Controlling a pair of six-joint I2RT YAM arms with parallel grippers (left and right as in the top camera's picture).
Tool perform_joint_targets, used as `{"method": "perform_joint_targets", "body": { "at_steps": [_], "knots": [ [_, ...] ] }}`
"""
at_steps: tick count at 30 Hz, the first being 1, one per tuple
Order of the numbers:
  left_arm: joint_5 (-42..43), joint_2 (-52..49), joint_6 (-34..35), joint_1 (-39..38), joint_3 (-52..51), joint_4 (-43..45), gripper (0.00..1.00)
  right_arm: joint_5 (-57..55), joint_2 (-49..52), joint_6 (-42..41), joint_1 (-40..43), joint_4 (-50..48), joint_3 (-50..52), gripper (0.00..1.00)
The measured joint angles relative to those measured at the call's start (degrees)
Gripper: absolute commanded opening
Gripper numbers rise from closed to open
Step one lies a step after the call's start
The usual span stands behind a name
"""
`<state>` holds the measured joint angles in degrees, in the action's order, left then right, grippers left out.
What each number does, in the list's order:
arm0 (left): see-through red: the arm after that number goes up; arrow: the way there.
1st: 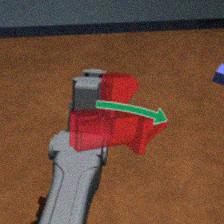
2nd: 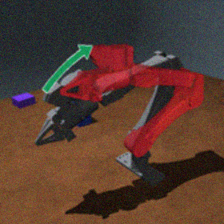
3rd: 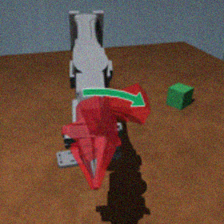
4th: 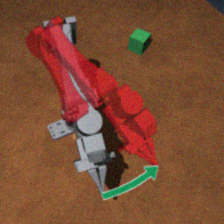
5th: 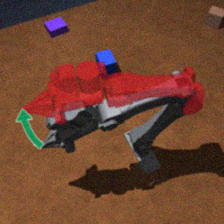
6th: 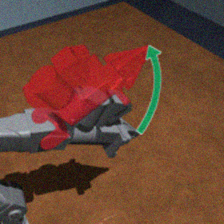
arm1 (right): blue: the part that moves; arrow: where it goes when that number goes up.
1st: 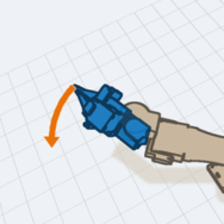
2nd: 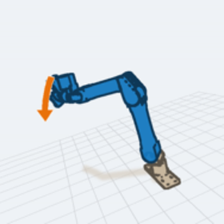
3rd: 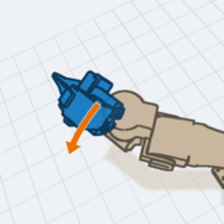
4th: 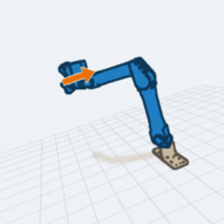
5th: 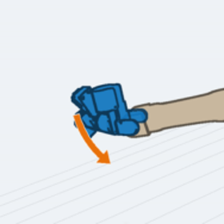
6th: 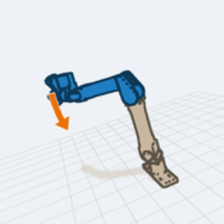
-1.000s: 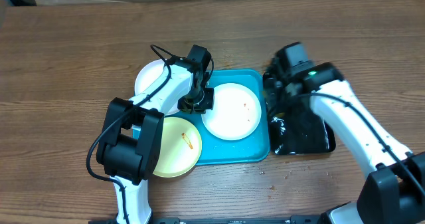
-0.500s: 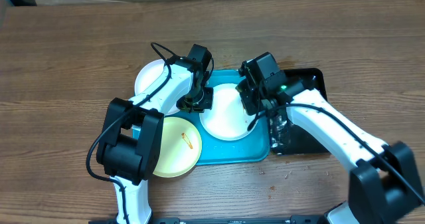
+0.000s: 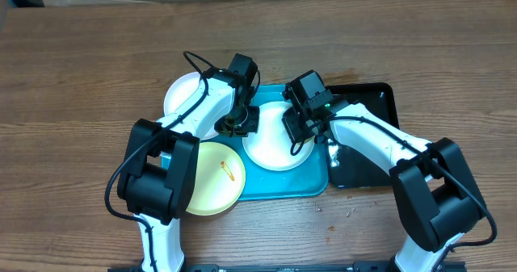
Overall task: Clean dirty plates on tray and stack at the side
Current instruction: 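Scrub the held white plate with the sponge in the right gripper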
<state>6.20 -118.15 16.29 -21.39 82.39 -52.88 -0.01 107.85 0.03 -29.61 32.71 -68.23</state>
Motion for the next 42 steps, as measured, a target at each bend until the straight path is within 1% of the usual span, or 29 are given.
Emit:
{"method": "perform_joint_targets", "body": {
  "at_steps": [2, 5, 9, 13, 15, 17, 18, 21, 27, 34, 42],
  "knots": [
    [0.0, 0.0, 0.0, 0.0, 0.0, 0.0, 0.04, -0.7, 0.0, 0.0, -0.2, -0.1, 0.0, 0.64],
    [0.0, 0.0, 0.0, 0.0, 0.0, 0.0, 0.04, -0.9, 0.0, 0.0, -0.2, -0.5, 0.0, 0.61],
    [0.0, 0.0, 0.0, 0.0, 0.0, 0.0, 0.04, -1.8, 0.0, 0.2, -0.2, -0.5, 0.0, 0.49],
    [0.0, 0.0, 0.0, 0.0, 0.0, -0.1, 0.04, -2.8, 0.0, 0.2, -0.2, -0.9, 0.0, 0.47],
    [0.0, 0.0, 0.0, 0.0, 0.0, -0.1, 0.04, -3.0, 0.0, 0.2, -0.2, -1.0, 0.0, 0.37],
    [0.0, 0.0, 0.0, 0.0, 0.0, -0.2, 0.04, -3.1, 0.3, 0.1, -0.2, -1.2, 0.0, 0.2],
    [0.0, 0.0, 0.0, 0.0, 0.0, -0.2, 0.04, -3.2, 0.6, 0.1, -0.2, -1.4, 0.0, 0.1],
    [0.0, 0.0, 0.0, 0.0, 0.1, -0.2, 0.04, -3.0, 1.8, 0.3, -0.2, -2.1, 0.0, 0.04],
    [0.0, 0.0, 0.0, 0.0, 0.1, -0.2, 0.04, -3.2, 2.5, 0.3, -0.2, -2.4, 0.0, 0.04],
    [-0.1, 0.0, 0.2, 0.0, 0.1, -0.3, 0.04, -1.6, 2.5, 0.2, -0.2, 2.9, -1.0, 0.04],
    [-0.5, 0.0, 0.3, 0.0, 0.1, -0.4, 0.04, 2.3, 2.5, 0.2, 0.1, 5.1, -1.3, 0.04]
  ]
}}
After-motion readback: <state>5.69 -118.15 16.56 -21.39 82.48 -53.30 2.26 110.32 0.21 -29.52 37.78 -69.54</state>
